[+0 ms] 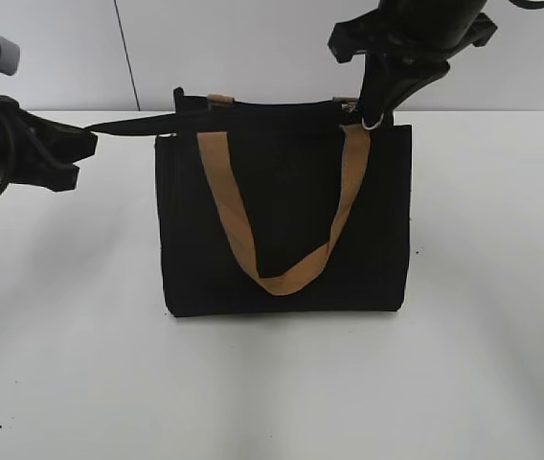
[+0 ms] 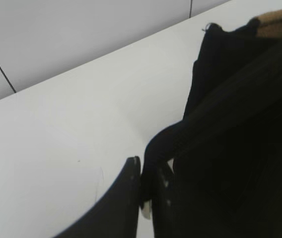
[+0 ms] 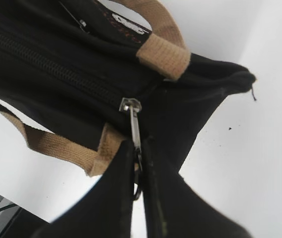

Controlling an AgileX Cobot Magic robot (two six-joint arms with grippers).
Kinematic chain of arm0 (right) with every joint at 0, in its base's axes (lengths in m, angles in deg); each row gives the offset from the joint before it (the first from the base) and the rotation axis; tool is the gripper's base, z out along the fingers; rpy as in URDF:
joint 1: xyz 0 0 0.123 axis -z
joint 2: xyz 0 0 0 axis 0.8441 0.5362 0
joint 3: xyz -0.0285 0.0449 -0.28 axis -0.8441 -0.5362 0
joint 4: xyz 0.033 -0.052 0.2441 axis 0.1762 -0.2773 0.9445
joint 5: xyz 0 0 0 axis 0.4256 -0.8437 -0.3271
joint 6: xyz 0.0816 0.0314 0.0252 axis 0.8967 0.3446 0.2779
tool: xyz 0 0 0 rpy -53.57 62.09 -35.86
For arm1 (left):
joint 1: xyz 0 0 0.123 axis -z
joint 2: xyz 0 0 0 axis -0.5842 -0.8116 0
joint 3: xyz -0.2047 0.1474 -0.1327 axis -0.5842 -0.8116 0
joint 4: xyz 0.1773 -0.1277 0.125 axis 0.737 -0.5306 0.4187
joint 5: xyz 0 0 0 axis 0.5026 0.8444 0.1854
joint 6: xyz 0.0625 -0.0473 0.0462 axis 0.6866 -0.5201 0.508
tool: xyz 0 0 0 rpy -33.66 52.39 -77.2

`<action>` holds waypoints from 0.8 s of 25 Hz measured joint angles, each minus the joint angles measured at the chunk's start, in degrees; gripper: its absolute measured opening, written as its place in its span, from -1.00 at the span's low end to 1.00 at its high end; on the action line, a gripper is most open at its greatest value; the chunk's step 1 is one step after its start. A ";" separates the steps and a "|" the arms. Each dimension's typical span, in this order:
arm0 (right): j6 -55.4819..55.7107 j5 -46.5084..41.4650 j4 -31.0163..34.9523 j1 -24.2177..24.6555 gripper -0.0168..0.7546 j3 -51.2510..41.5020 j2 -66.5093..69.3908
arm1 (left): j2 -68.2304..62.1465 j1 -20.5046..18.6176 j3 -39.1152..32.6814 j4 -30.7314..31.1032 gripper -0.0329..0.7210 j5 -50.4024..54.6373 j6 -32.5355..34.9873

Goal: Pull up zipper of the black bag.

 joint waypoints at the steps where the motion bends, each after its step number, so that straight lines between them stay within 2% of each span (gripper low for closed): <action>1: 0.08 0.00 0.00 0.00 -0.90 0.00 -0.02 | 0.00 0.00 -0.12 0.00 -0.78 0.17 -0.30; 4: 0.46 -0.06 -0.86 0.21 -0.68 0.00 -0.27 | 0.05 -0.12 -0.51 -0.24 -0.57 2.05 -3.25; 6: 0.57 -0.06 -1.52 0.40 -0.36 0.00 -0.54 | 0.05 -0.30 -0.57 0.04 -0.23 3.46 -7.28; 8: 0.57 -0.10 -1.72 0.40 0.00 0.00 -1.03 | 0.05 -0.31 -0.57 2.84 0.09 3.63 -13.54; 10: 0.57 -0.10 -1.72 0.40 0.23 0.00 -1.65 | 0.05 -0.31 -0.57 9.63 0.26 3.69 -23.23; 12: 0.57 -0.04 -1.99 0.40 0.33 0.00 -2.53 | 0.05 -0.31 -0.57 17.57 0.31 3.69 -33.30; 16: 0.57 -0.08 -2.12 0.40 0.38 0.00 -5.06 | 0.05 -0.31 -0.57 34.35 0.31 2.91 -55.52; 18: 0.57 -0.14 -2.18 0.40 0.38 0.00 -6.84 | 0.05 -0.31 -0.69 38.26 0.31 1.35 -65.44; 20: 0.51 -0.14 -2.69 0.40 0.38 0.00 -8.92 | 0.05 -0.36 -1.17 39.59 0.31 -1.91 -70.64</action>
